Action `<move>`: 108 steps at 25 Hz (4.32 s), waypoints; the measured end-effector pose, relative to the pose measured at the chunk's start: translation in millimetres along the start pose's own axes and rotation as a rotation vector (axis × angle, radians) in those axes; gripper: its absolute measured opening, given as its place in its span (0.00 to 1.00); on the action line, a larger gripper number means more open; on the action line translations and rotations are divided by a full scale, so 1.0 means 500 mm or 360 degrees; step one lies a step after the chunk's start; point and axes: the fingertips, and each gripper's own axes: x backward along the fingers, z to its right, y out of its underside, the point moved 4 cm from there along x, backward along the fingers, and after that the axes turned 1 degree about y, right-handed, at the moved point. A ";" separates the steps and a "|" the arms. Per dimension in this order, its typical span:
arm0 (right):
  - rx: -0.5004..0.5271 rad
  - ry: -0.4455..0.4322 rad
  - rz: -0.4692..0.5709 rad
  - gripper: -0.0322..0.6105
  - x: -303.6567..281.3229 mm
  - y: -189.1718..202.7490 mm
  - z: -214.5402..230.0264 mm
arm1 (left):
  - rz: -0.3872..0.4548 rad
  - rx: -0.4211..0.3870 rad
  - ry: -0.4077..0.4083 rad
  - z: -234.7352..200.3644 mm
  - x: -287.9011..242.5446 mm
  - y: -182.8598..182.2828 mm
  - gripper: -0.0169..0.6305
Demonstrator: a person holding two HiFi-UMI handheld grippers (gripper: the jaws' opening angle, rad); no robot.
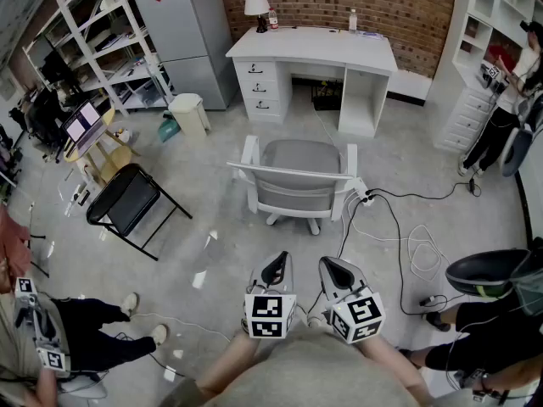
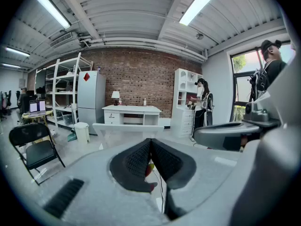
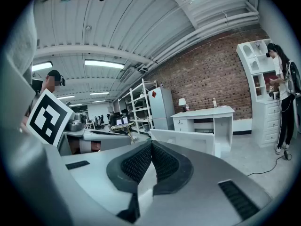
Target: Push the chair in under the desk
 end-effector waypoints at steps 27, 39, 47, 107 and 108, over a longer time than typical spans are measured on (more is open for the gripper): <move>-0.0063 -0.0015 0.0049 0.06 -0.095 -0.040 0.013 | -0.0010 0.0037 0.0010 -0.082 -0.062 -0.033 0.04; -0.0045 -0.0003 0.0041 0.06 -0.176 -0.070 0.042 | -0.0003 0.0047 0.0042 -0.131 -0.135 -0.067 0.04; -0.0061 -0.0018 0.0043 0.06 -0.236 -0.095 0.048 | -0.0004 0.0039 0.0055 -0.176 -0.176 -0.091 0.04; 0.0169 0.0336 -0.0067 0.06 -0.489 -0.153 0.142 | -0.0173 -0.0248 0.0421 -0.398 -0.414 -0.129 0.04; 0.0180 0.0338 -0.0077 0.06 -0.490 -0.153 0.149 | -0.0179 -0.0258 0.0421 -0.397 -0.420 -0.128 0.04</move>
